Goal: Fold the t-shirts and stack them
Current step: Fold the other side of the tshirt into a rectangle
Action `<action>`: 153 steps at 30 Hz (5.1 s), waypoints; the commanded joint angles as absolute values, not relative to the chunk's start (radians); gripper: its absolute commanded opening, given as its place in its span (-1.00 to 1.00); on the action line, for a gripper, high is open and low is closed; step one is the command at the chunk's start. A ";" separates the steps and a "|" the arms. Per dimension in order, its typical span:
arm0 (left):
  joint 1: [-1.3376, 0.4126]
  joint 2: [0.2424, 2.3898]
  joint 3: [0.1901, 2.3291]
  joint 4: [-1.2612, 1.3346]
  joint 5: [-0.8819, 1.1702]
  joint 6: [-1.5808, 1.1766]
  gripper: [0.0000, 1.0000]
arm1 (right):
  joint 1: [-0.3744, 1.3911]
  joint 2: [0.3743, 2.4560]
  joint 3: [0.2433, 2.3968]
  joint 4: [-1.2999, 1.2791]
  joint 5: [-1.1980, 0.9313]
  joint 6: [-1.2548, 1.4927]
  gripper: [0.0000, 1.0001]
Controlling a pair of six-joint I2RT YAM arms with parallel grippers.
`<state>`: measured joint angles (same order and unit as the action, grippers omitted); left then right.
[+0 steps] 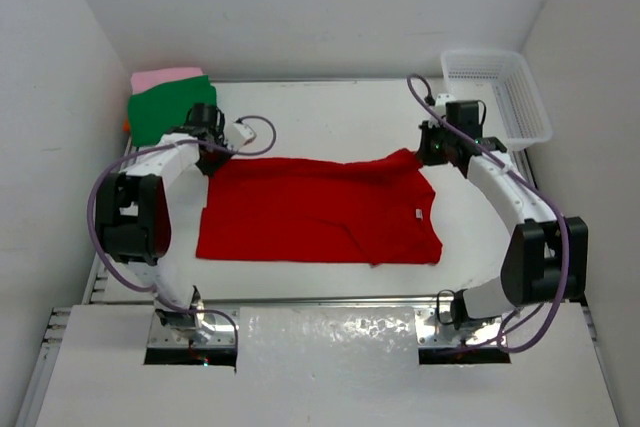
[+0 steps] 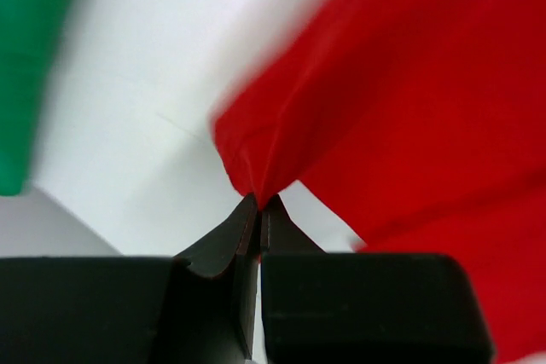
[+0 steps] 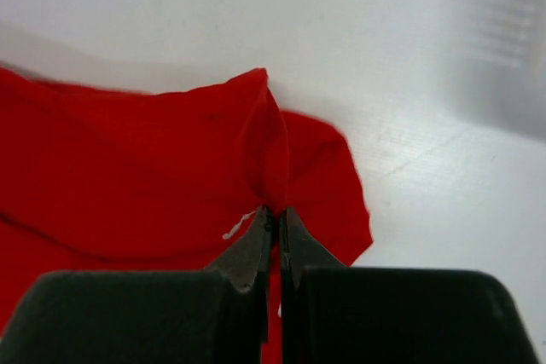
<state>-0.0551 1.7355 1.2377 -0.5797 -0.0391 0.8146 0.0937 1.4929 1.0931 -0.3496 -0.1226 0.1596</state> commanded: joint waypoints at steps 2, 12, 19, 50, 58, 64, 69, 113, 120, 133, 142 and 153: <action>-0.048 1.606 1.126 -0.669 0.044 0.954 -1.00 | 0.090 1.355 0.952 -0.348 -0.193 0.178 -1.00; -0.052 1.585 0.970 -0.819 0.055 1.086 -1.00 | 0.091 1.163 0.661 -0.351 -0.252 0.256 -1.00; -0.057 1.635 0.992 -0.879 0.046 1.081 -0.84 | 0.091 1.172 0.614 -0.334 -0.235 0.253 -1.00; -0.713 2.189 1.908 -0.479 0.601 0.399 0.18 | -0.036 1.085 0.446 -0.334 -0.256 0.500 0.08; -0.649 1.987 1.816 -0.651 0.513 0.456 0.22 | -0.032 1.003 0.624 -0.325 -0.258 0.338 0.01; -0.431 1.849 1.645 -0.762 0.339 0.420 0.22 | 0.119 1.334 0.849 -0.287 -0.221 0.250 0.10; -0.180 1.706 1.418 -0.724 0.143 0.405 0.22 | 0.182 1.525 0.936 -0.290 -0.190 0.224 0.04; 0.025 1.746 1.164 -0.583 -0.017 0.482 0.22 | 0.517 1.267 0.558 -0.097 -0.475 0.049 -0.97; 0.015 1.758 1.219 -0.642 0.070 0.479 0.18 | 0.529 1.310 0.650 -0.212 -0.543 0.063 -0.61; -0.684 1.954 1.676 -0.684 0.462 0.258 0.06 | 0.051 1.218 0.651 -0.489 -0.284 0.511 -0.48; -0.790 2.207 1.836 -0.626 0.423 0.068 0.11 | 0.003 1.212 0.551 -0.414 -0.331 0.541 -0.35; -0.810 2.207 1.744 -0.618 0.469 0.058 0.10 | 0.003 1.256 0.465 -0.308 -0.413 0.540 -0.35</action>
